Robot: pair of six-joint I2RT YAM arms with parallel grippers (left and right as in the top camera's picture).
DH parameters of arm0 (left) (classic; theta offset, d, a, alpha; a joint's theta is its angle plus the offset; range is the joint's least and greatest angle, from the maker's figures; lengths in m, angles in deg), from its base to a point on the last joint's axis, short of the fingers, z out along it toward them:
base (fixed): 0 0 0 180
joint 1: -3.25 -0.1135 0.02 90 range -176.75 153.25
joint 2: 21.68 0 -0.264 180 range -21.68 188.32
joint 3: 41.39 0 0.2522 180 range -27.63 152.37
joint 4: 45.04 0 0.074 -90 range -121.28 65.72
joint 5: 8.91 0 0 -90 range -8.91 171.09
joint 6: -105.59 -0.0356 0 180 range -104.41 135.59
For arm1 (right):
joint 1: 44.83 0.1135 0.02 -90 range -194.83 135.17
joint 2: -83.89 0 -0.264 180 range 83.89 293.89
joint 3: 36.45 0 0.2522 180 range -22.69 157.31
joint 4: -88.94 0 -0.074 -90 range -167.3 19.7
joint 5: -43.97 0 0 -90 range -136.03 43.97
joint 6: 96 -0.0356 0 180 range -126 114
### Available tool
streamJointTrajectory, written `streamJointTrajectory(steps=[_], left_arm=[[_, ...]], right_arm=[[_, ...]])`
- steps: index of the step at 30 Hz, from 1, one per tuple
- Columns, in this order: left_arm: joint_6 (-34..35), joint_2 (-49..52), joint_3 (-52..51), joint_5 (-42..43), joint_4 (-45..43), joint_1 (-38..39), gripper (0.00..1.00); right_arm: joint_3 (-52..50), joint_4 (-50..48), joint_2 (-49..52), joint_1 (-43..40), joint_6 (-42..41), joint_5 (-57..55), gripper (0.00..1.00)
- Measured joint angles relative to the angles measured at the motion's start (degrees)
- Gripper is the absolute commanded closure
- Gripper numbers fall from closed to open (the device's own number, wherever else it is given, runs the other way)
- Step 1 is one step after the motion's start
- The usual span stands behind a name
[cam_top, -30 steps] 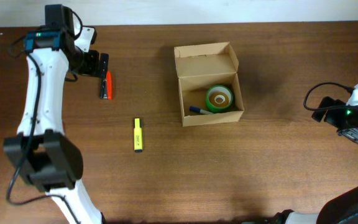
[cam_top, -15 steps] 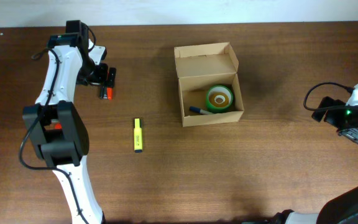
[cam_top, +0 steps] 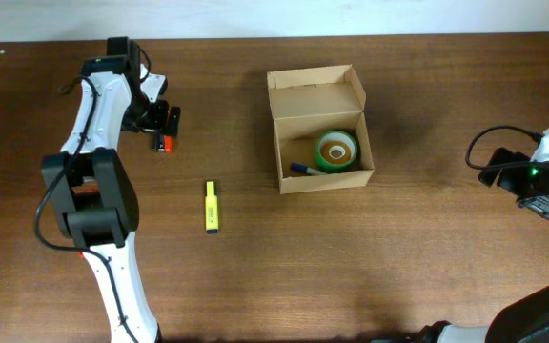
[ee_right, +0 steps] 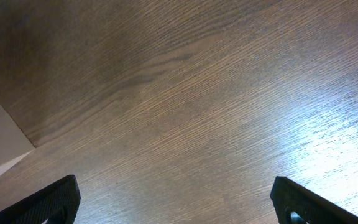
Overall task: Pack container
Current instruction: 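Retract the right arm and lower the left gripper onto the stapler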
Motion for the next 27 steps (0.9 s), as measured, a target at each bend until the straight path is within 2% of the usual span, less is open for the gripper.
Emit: streamJointTrajectory(steps=[18, 21, 27], left_arm=[[-1.3, 4.3, 0.2, -0.4, -1.0, 0.0, 0.02], [-1.3, 4.3, 0.2, -0.4, -1.7, 0.0, 0.11], [-1.5, 4.3, 0.2, -0.4, -1.9, 0.0, 0.59]], right_arm=[[0.0, 0.0, 0.0, 0.0, 0.1, 0.5, 0.01], [0.0, 0.0, 0.0, 0.0, 0.1, 0.5, 0.01], [0.0, 0.0, 0.0, 0.0, 0.1, 0.5, 0.01]])
